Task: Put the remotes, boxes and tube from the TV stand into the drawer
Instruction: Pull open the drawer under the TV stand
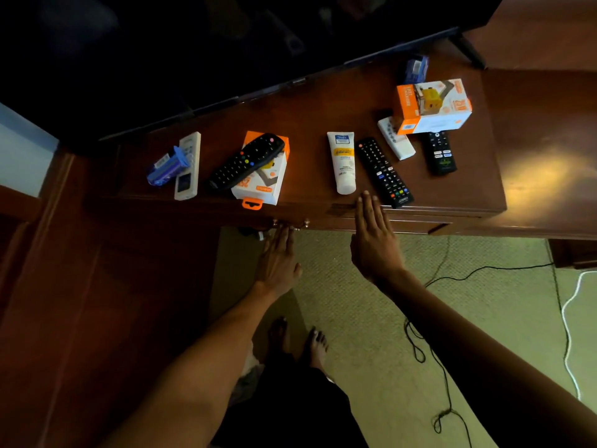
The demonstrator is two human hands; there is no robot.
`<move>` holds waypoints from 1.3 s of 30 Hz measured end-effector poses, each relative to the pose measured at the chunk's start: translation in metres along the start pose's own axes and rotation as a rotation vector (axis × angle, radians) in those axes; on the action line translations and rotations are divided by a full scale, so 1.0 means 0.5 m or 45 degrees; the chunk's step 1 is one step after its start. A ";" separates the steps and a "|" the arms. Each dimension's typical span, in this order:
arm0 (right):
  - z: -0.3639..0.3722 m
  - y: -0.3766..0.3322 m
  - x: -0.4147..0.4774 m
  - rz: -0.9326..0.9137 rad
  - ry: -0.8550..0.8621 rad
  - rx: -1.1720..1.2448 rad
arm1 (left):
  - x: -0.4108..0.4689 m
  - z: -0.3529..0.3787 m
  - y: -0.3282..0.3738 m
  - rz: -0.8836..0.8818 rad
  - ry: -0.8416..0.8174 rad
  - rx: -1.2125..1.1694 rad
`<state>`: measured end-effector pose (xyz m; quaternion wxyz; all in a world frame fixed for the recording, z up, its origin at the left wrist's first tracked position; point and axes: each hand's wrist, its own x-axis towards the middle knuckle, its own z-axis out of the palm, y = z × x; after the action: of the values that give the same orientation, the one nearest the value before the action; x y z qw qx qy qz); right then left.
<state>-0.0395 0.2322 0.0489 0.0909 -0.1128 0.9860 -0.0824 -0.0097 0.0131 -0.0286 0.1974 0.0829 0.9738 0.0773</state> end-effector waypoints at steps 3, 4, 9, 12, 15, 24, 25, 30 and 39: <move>0.004 0.002 -0.001 -0.004 0.017 -0.005 | -0.011 0.004 -0.003 0.018 0.048 0.006; 0.007 0.002 -0.001 -0.003 0.017 -0.002 | -0.014 0.005 -0.005 0.027 0.044 0.006; 0.013 -0.004 -0.002 0.020 0.021 -0.014 | -0.031 0.003 -0.011 0.055 0.025 0.002; 0.014 -0.007 -0.004 0.030 0.028 -0.008 | -0.053 0.002 -0.001 0.055 0.030 -0.024; 0.010 -0.007 -0.003 0.037 0.039 0.005 | -0.081 0.005 0.004 0.041 -0.006 -0.038; 0.016 -0.018 -0.075 -0.064 0.060 0.182 | -0.160 -0.036 -0.003 0.125 0.218 -0.226; 0.022 -0.018 -0.082 -0.071 0.045 0.179 | -0.161 -0.045 -0.013 0.134 0.369 -0.266; 0.038 -0.020 -0.073 -0.073 -0.073 0.156 | -0.126 -0.125 -0.076 0.057 0.449 -0.086; 0.073 -0.025 -0.105 -0.047 -0.139 -0.020 | -0.128 -0.090 -0.113 -0.048 0.125 0.082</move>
<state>0.0206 0.2275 0.0243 0.1419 -0.1361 0.9780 -0.0700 0.0233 -0.0597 0.0259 0.1482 0.0669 0.9856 0.0463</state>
